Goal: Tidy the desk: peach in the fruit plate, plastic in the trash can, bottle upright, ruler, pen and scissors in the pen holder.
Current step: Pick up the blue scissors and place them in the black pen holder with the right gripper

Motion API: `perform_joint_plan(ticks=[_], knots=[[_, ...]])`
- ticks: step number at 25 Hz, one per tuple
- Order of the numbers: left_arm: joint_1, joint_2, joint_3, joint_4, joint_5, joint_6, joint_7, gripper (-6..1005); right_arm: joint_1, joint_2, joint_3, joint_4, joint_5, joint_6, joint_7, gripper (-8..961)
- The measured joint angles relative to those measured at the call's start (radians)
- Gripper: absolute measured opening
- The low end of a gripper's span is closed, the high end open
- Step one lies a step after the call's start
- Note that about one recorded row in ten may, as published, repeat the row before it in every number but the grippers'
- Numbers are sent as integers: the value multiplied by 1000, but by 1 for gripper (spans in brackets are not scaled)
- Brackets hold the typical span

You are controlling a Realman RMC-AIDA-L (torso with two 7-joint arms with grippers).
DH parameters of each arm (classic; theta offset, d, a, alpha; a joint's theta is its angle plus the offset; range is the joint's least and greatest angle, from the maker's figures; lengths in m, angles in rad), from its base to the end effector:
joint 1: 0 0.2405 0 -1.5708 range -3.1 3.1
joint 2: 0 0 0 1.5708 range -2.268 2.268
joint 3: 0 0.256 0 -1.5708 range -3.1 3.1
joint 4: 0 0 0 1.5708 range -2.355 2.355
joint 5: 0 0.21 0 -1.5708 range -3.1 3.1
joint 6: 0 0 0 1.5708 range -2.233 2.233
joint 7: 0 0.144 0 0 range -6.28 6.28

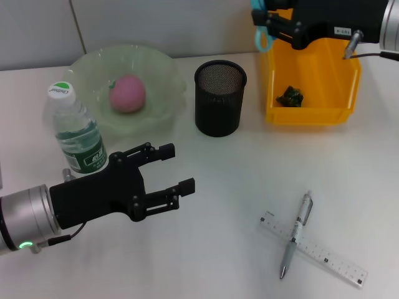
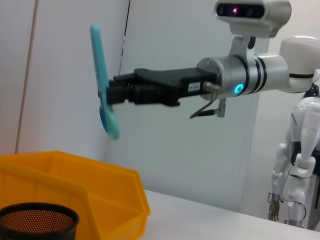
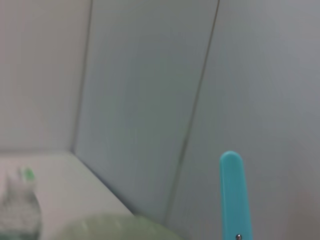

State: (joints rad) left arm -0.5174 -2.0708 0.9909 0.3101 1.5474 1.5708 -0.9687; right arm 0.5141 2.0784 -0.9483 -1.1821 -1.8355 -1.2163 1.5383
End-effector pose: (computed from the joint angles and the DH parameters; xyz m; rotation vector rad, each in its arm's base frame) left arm -0.2453 0.2951 -0.0509 -2.7009 -0.4047 -1.0569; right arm 0.1778 0.3997 0.0755 -2.4073 0.1659 0.5326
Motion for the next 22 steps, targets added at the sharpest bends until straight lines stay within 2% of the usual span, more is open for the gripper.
perform_joint_plan(ticks=[6, 7, 8, 9, 11, 13, 14, 15, 17, 18, 19, 21, 22], knots=[[-5, -2, 0, 1, -3, -9, 15, 779, -35, 6, -25, -7, -52, 153, -324, 242], [-5, -2, 0, 1, -3, -9, 15, 779, -58, 9, -65, -18, -42, 235, -458, 242], [-5, -2, 0, 1, -3, -9, 15, 778, -58, 9, -65, -18, -42, 235, -458, 242], [-4, -3, 0, -4, -12, -17, 34, 778, -82, 10, -120, -36, -20, 318, -573, 242], [0, -4, 0, -4, -15, -21, 43, 778, -97, 10, -156, -43, 5, 365, -648, 243], [0, -4, 0, -4, -15, -21, 43, 777, -131, 10, -254, -53, 94, 489, -894, 243], [0, -4, 0, -4, -15, -21, 43, 777, -131, 10, -254, -53, 94, 489, -894, 244], [4, -4, 0, -5, -22, -22, 54, 777, -149, 10, -324, -50, 161, 564, -1081, 244], [17, -5, 0, -8, -40, -22, 84, 777, -158, 10, -387, -45, 220, 628, -1246, 243], [17, -5, 0, -8, -40, -22, 84, 777, -158, 10, -387, -45, 220, 628, -1246, 243], [23, -5, 0, -9, -43, -21, 95, 777, -163, 10, -438, -39, 275, 680, -1400, 243], [23, -5, 0, -9, -43, -21, 95, 777, -166, 10, -456, -38, 290, 698, -1455, 242], [34, -7, 0, -10, -46, -22, 113, 777, -171, 9, -499, -32, 308, 735, -1583, 242]])
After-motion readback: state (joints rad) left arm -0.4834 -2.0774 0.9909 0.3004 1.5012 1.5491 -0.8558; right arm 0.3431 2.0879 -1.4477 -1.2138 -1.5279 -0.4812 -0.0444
